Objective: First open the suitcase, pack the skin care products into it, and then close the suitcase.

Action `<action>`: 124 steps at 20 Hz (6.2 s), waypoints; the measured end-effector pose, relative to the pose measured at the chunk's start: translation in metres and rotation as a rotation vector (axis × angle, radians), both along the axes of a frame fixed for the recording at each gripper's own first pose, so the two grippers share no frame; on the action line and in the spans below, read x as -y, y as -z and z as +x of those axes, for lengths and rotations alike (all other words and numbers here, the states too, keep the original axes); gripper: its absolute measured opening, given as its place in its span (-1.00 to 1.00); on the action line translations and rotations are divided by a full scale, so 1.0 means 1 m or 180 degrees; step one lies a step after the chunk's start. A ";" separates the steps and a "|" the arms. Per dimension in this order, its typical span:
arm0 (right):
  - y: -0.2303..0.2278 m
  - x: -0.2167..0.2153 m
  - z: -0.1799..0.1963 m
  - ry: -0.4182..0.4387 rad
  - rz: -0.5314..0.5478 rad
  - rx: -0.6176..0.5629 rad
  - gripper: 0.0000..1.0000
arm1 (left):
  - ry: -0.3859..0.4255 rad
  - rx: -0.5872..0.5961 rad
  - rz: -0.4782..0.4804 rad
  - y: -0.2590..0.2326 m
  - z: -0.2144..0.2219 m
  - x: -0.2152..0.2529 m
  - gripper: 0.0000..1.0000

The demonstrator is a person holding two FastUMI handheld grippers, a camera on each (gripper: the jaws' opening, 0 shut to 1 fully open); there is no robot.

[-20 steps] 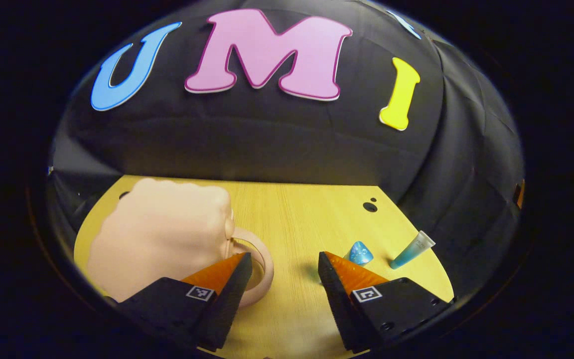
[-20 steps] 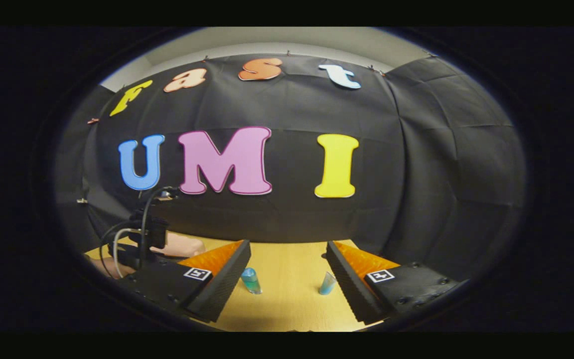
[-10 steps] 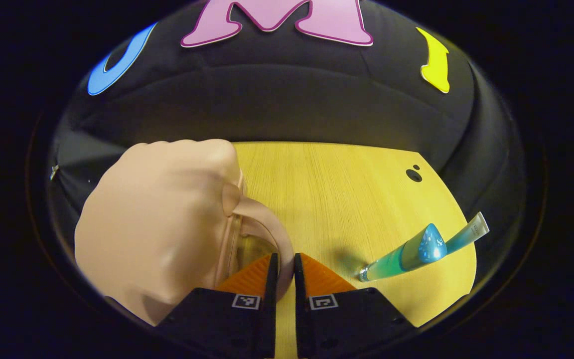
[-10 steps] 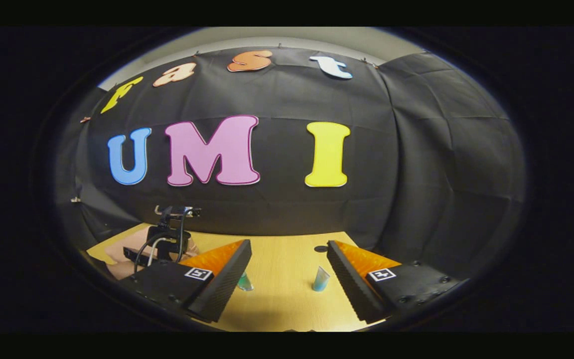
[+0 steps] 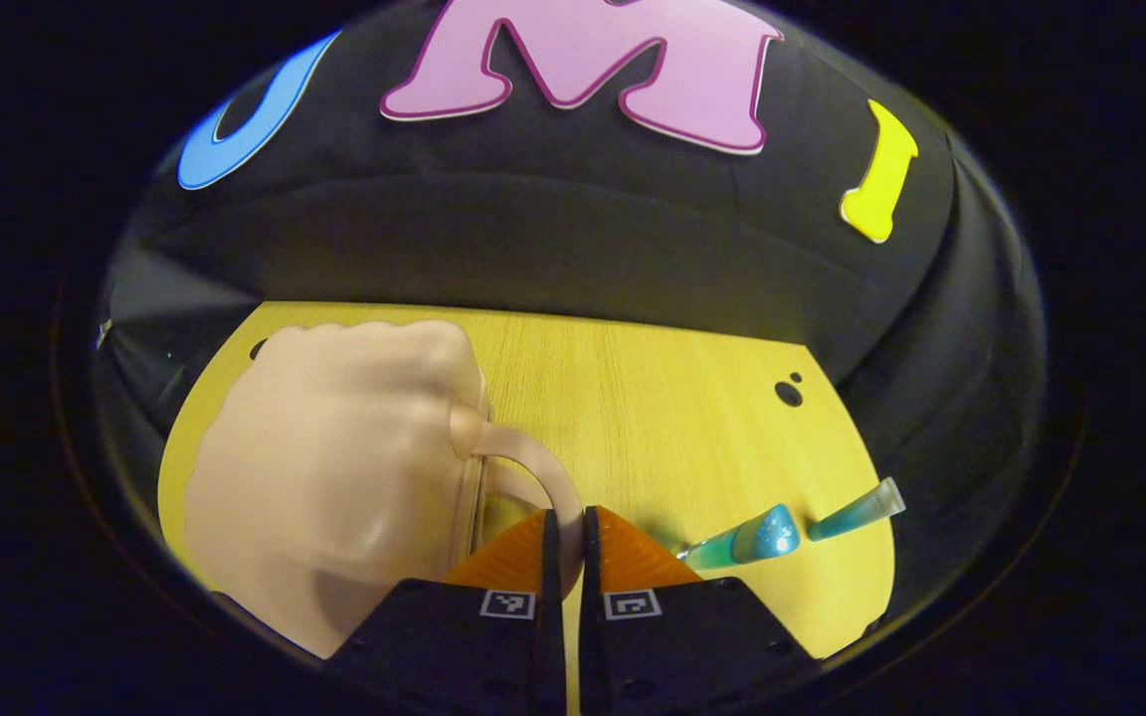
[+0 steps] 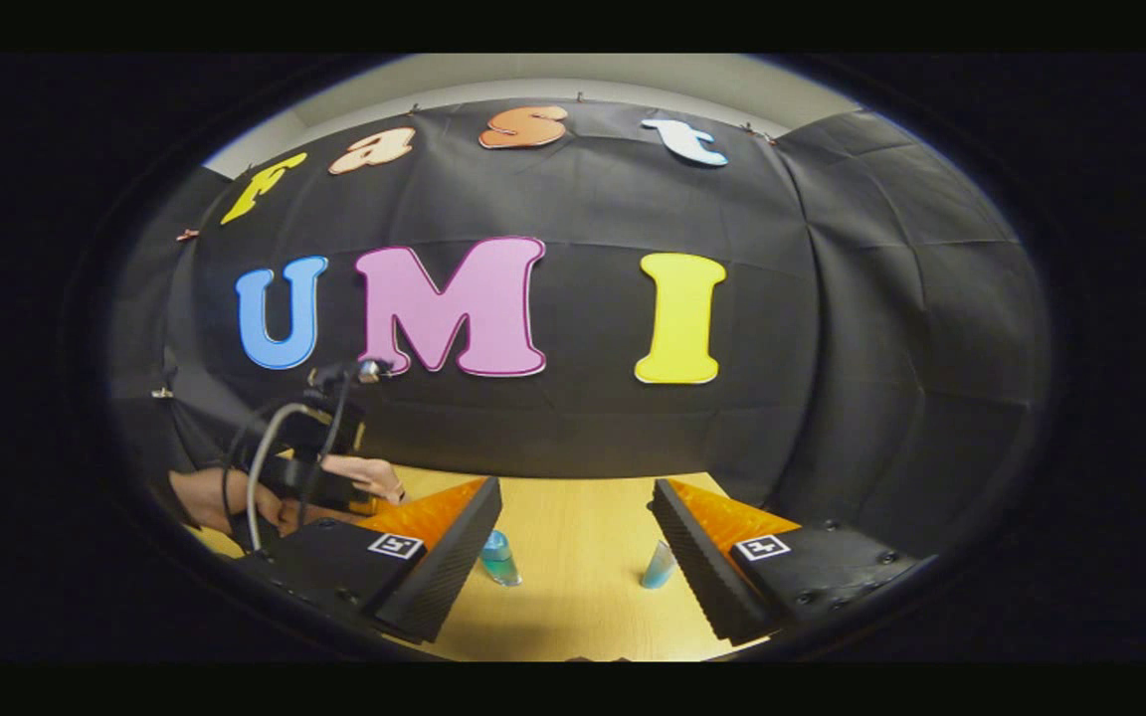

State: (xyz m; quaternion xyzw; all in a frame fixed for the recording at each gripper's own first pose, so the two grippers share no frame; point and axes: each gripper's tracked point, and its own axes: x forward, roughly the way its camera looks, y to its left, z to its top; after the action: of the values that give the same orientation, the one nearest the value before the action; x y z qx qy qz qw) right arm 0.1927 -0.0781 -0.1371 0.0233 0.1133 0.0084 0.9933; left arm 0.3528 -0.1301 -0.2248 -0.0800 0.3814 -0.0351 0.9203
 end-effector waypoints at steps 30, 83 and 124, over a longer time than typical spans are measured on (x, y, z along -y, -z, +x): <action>-0.006 -0.087 -0.025 -0.0002 -0.0347 -0.0144 0.89 | -0.0868 0.0474 0.0437 -0.073 -0.002 -0.535 -0.87; 0.231 0.082 0.050 0.0337 -0.0073 -0.0813 0.94 | 0.0884 0.1009 0.0108 0.138 0.006 0.162 0.60; 0.184 -0.022 0.068 -0.0279 -0.0057 -0.0674 -0.27 | 0.0379 0.1513 0.0034 0.026 -0.042 0.037 -0.07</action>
State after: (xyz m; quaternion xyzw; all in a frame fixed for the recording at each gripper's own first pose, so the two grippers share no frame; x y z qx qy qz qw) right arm 0.2603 -0.0563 -0.3214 0.0102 0.2185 0.0483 0.9746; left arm 0.3106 -0.1668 -0.2505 -0.0419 0.1584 -0.1051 0.9809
